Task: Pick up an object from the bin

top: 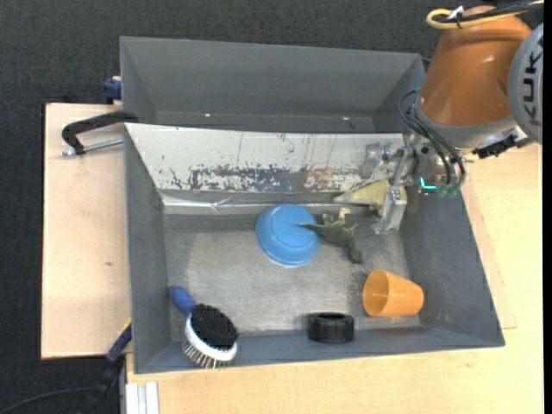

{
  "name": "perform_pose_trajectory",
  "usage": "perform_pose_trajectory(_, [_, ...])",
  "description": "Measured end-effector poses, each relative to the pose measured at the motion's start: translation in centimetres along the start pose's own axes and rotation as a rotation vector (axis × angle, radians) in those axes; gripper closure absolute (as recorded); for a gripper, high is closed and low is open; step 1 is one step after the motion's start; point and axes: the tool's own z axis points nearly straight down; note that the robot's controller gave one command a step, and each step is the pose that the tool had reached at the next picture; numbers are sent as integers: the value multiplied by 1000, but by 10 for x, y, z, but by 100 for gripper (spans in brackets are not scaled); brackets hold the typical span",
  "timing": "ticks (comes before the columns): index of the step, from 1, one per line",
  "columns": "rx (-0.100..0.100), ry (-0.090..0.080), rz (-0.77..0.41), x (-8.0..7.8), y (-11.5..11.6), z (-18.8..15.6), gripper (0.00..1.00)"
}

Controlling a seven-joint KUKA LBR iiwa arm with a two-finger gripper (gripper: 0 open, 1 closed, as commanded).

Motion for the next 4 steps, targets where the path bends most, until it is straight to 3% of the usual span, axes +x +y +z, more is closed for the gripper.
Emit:
perform_pose_trajectory(1, [1, 1, -95, 20, -48, 121, 0])
perform_pose_trajectory(2, [0, -12, -259, -4, 14, 133, 0])
perform_pose_trajectory(3, [2, -11, -257, -4, 12, 134, 100])
perform_pose_trajectory(4, [6, -19, -469, -5, 15, 24, 100])
